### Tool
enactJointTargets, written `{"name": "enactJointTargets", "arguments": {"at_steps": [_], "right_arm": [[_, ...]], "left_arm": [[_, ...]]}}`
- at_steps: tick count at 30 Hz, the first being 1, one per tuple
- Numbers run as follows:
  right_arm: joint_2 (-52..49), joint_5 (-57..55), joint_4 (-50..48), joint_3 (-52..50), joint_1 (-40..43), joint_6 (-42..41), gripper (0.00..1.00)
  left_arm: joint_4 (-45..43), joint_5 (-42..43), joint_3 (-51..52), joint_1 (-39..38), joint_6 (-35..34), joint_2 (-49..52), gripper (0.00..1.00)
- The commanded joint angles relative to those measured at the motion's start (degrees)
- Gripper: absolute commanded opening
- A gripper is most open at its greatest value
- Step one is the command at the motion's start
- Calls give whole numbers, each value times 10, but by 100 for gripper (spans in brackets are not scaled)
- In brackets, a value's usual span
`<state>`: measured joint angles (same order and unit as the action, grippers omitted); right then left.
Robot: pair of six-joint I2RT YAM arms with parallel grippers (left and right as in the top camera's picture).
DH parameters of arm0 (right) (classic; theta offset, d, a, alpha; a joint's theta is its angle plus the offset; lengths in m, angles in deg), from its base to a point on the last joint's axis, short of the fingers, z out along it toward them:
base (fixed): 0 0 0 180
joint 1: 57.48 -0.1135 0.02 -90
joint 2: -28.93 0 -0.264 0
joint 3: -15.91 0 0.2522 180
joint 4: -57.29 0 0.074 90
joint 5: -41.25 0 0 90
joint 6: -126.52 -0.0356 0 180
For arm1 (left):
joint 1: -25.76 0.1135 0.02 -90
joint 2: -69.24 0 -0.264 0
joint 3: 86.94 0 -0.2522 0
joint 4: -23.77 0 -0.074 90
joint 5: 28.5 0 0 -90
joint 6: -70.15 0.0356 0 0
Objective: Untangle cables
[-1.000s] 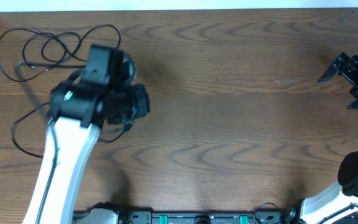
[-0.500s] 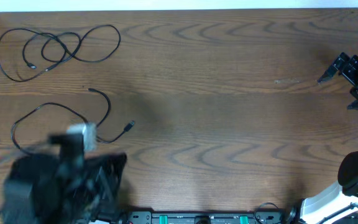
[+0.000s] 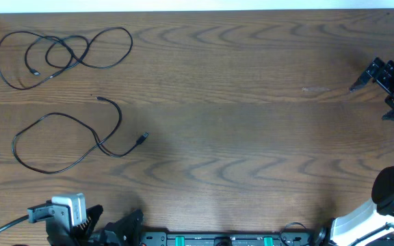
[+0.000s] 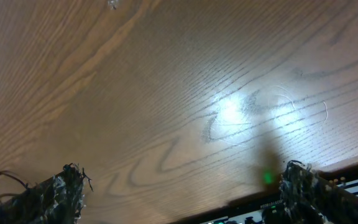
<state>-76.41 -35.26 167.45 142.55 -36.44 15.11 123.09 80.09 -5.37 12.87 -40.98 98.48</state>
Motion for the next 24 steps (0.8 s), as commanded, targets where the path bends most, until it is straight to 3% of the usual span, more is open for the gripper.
{"name": "enactJointTargets", "arguments": {"at_steps": [1, 11, 18, 24], "right_arm": [[2, 2, 0, 7, 1, 7, 99], [2, 2, 0, 7, 1, 7, 99], [2, 2, 0, 7, 1, 7, 99], [2, 2, 0, 7, 1, 7, 99]], "left_arm": [[2, -34, 1, -1, 6, -2, 95], [-42, -47, 62, 24, 149, -16, 95], [-179, -40, 181, 76, 238, -87, 95], [-300, -41, 300, 110, 260, -156, 95]]}}
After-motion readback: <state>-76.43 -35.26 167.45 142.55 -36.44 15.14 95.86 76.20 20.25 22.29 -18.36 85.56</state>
